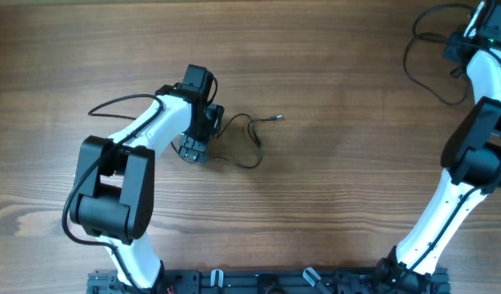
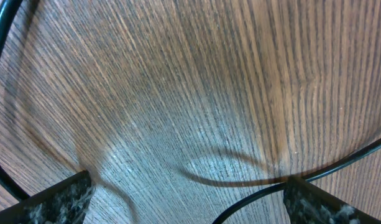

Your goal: Untangle cables

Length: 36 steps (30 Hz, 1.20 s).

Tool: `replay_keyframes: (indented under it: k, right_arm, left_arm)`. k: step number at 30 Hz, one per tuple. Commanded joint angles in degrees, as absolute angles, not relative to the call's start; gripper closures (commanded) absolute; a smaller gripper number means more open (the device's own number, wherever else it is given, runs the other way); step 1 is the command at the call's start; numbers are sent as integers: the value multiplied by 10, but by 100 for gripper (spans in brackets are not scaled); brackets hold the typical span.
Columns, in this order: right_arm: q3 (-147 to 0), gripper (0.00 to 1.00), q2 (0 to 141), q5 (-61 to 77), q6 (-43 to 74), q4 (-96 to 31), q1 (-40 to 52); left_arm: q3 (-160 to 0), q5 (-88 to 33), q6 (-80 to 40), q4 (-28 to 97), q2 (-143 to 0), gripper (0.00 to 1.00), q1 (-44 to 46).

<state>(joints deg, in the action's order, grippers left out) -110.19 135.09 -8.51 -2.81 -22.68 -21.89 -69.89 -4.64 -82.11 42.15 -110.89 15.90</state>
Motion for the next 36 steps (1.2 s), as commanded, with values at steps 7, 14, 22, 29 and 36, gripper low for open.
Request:
replay_keyframes:
  k: [7, 14, 22, 29, 36]
  right_arm:
    - [-1142, 0, 1089, -58, 17, -248, -212]
    - [-1140, 0, 985, 311, 104, -413, -157]
    - [-1076, 0, 1031, 375, -101, -481, 79]
    - [-1042, 0, 1185, 243, -176, -490, 312]
    - [-1042, 0, 1289, 57, -255, -503, 441]
  left_arm:
    - [-695, -45, -814, 417, -1133, 0, 159]
    - [-750, -95, -710, 414, -1050, 0, 81]
    - [-775, -104, -660, 418, -808, 0, -41]
    - [-775, -24, -660, 529, -676, 0, -93]
    - [-775, 66, -660, 634, -658, 0, -93]
